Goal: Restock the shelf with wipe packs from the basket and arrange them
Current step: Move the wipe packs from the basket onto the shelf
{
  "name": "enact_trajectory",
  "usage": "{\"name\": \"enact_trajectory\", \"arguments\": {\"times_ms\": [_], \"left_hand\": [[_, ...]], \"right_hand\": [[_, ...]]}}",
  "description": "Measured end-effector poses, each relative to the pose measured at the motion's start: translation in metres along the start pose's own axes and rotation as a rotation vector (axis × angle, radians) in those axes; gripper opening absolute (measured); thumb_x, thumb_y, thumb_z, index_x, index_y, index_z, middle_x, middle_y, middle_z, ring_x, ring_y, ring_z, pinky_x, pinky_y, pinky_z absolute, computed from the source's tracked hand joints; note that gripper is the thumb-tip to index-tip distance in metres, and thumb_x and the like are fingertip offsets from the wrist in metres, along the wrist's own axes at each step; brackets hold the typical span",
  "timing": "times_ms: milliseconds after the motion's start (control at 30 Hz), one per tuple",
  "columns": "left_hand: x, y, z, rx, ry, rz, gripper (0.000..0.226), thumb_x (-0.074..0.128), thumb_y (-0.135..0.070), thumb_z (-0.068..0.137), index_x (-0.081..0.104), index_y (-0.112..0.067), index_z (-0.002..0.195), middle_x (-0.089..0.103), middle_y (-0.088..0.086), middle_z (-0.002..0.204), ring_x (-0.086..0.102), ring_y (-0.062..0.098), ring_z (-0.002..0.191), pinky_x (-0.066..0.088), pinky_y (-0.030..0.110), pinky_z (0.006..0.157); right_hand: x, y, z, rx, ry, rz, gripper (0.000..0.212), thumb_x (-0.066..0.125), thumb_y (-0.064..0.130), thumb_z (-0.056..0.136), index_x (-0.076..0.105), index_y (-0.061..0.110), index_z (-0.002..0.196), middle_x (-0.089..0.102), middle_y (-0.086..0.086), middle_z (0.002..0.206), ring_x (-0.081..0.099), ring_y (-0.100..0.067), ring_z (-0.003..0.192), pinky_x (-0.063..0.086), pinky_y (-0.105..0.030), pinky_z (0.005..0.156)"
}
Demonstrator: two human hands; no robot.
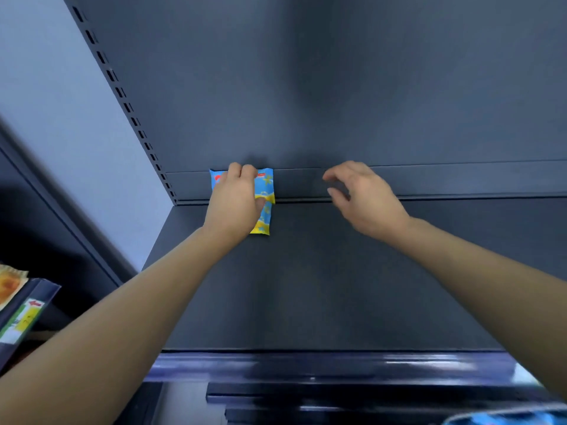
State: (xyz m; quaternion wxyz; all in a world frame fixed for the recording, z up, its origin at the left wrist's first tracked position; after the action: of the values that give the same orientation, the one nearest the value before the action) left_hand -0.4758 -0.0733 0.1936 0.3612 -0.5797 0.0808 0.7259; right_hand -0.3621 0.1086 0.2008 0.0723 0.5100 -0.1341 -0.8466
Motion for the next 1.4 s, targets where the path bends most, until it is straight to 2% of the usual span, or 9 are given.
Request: {"name": "enact_trajectory", "arguments": {"times_ms": [133,233,400,533,700,900,1067,1233,1400], "left_hand": [[-0.004,-0.082,-0.038,0.144,-0.011,-0.152,0.035,0.064,-0.016,0.084,0.052,-0.007,0.116,0.048,0.011,0.117,0.049,0.028,0.107,0.040,0.037,0.093],[0.005,-0.151,-0.078,0.260,0.052,-0.250,0.034,0.064,-0.018,0.083,0.053,-0.010,0.114,0.050,0.008,0.114,0.050,0.025,0.107,0.041,0.038,0.096],[0.048,-0.254,-0.161,0.458,0.312,-0.375,0.029,0.064,-0.022,0.085,0.054,-0.014,0.111,0.049,0.000,0.109,0.050,0.015,0.101,0.040,0.028,0.089],[0.092,-0.300,-0.223,0.506,0.532,-0.373,0.025,0.065,-0.021,0.083,0.056,-0.015,0.106,0.049,-0.006,0.101,0.050,0.012,0.093,0.040,0.024,0.081],[0.146,-0.307,-0.280,0.406,0.796,-0.239,0.030,0.068,-0.025,0.081,0.056,-0.015,0.107,0.053,-0.001,0.103,0.054,0.019,0.096,0.043,0.028,0.081],[0.181,-0.287,-0.317,0.318,0.971,-0.032,0.047,0.068,-0.024,0.081,0.048,-0.009,0.120,0.050,0.011,0.120,0.050,0.026,0.106,0.040,0.032,0.085],[0.194,-0.277,-0.334,0.273,1.065,0.110,0.058,0.071,-0.025,0.078,0.043,-0.007,0.126,0.047,0.014,0.124,0.050,0.029,0.109,0.044,0.037,0.092],[0.207,-0.274,-0.348,0.269,1.066,0.288,0.073,0.070,-0.034,0.078,0.034,-0.008,0.136,0.053,0.011,0.125,0.053,0.029,0.109,0.045,0.037,0.087],[0.220,-0.273,-0.350,0.233,0.986,0.360,0.083,0.068,-0.030,0.079,0.022,-0.006,0.143,0.035,0.014,0.144,0.032,0.032,0.132,0.031,0.045,0.107]], "right_hand": [[-0.054,-0.024,-0.065,-0.005,-0.015,-0.054,0.024,0.056,0.010,0.090,0.061,0.005,0.112,0.062,-0.012,0.110,0.054,-0.031,0.105,0.042,-0.040,0.093],[-0.094,-0.047,-0.128,0.024,-0.002,-0.118,0.023,0.061,0.007,0.086,0.063,0.003,0.108,0.063,-0.015,0.106,0.056,-0.035,0.102,0.045,-0.043,0.091],[-0.142,-0.088,-0.252,0.138,0.081,-0.166,0.022,0.064,0.002,0.082,0.065,-0.002,0.103,0.065,-0.020,0.101,0.060,-0.039,0.096,0.049,-0.049,0.084],[-0.149,-0.119,-0.339,0.250,0.194,-0.193,0.019,0.061,0.008,0.086,0.065,0.001,0.104,0.064,-0.018,0.100,0.058,-0.037,0.098,0.046,-0.044,0.087],[-0.134,-0.150,-0.412,0.338,0.498,-0.201,0.030,0.055,0.022,0.092,0.058,0.012,0.120,0.058,-0.009,0.120,0.048,-0.029,0.116,0.036,-0.038,0.099],[-0.107,-0.166,-0.452,0.376,0.798,-0.189,0.043,0.057,0.031,0.091,0.049,0.018,0.132,0.051,-0.009,0.132,0.041,-0.029,0.125,0.038,-0.039,0.101],[-0.082,-0.170,-0.447,0.359,0.801,-0.160,0.053,0.059,0.032,0.090,0.043,0.014,0.137,0.044,-0.012,0.139,0.036,-0.031,0.129,0.035,-0.042,0.104],[-0.055,-0.167,-0.430,0.309,0.816,-0.198,0.070,0.059,0.034,0.089,0.024,0.020,0.148,0.022,-0.008,0.154,0.022,-0.032,0.139,0.027,-0.042,0.113],[-0.040,-0.173,-0.420,0.325,0.838,-0.252,0.076,0.059,0.039,0.088,0.016,0.026,0.149,0.012,-0.012,0.155,0.018,-0.037,0.139,0.027,-0.049,0.110]]}}
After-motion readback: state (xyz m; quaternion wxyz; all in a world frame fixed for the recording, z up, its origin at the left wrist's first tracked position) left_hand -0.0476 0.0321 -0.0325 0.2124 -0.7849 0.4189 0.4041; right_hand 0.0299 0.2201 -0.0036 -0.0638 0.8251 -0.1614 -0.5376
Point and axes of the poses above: each hand's wrist, its own z-axis towards the middle knuckle, its own x-axis out of the palm, y = z × x, the point moved 1 cm from there along z, towards the middle knuckle
